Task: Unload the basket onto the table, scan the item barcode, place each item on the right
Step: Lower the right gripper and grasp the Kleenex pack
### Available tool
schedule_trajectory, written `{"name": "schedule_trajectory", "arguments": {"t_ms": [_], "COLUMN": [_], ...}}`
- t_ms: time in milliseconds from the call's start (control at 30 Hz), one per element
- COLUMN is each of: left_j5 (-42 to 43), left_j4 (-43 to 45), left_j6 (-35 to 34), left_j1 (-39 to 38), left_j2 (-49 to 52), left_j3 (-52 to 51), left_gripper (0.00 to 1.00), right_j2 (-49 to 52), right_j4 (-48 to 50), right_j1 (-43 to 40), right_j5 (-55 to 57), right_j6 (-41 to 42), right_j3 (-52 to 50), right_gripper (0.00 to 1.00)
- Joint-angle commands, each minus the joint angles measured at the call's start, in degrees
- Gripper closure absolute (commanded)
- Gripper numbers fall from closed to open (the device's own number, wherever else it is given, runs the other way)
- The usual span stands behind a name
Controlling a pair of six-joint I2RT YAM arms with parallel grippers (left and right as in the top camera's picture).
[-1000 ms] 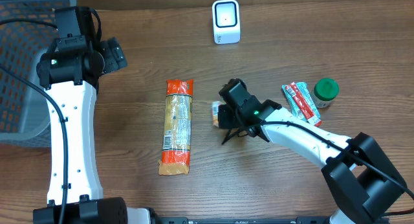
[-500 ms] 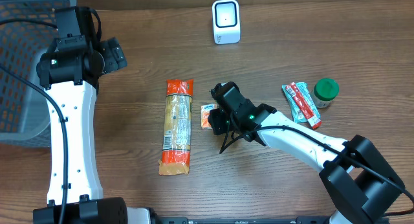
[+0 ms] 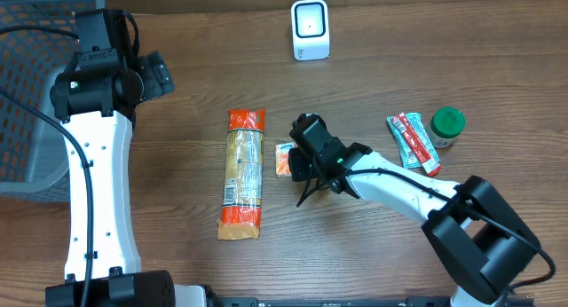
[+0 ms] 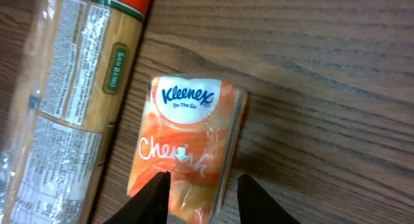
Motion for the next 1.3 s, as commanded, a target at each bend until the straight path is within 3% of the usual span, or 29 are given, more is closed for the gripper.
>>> {"name": "schedule_trajectory", "arguments": {"t_ms": [0, 467, 500, 567, 600, 800, 1267], "left_j5": [-0.76, -0.76, -0.76, -0.76, -0.76, -0.76, -0.76], "left_j4": [0.04, 0.04, 0.04, 0.04, 0.04, 0.04, 0.04], "left_j6": [0.48, 0.48, 0.48, 0.48, 0.48, 0.48, 0.48], "left_j1": [-0.04, -0.04, -0.04, -0.04, -0.04, -0.04, -0.04], "left_j2": [-0.81, -0.81, -0.81, -0.81, -0.81, -0.81, -0.81], "left_j3": [1.03, 1.03, 1.03, 1.03, 1.03, 1.03, 1.03], "left_gripper": [0.00, 0.00, 0.00, 0.00, 0.00, 0.00, 0.00], "right_j2": [1.01, 3.74, 3.74, 3.74, 3.74, 1.73, -18.08], "right_j4": [0.85, 2.80, 2.80, 2.71, 2.60, 1.75, -13.09], "right_j1": [-0.09, -0.09, -0.09, -0.09, -0.09, -0.57, -4.04], "right_j5": [1.01, -2.25, -2.23, -2.25, -2.25, -2.21, 2.97], "right_j6": [0.96, 2.62, 2.60, 2.60, 2.60, 2.12, -3.69], "right_j3": [-0.24, -0.22, -0.22, -0.22, -0.22, -0.04, 0.11], "right_gripper": [0.69, 0.69, 0.73, 0.94, 0.96, 0.96, 0.97]}}
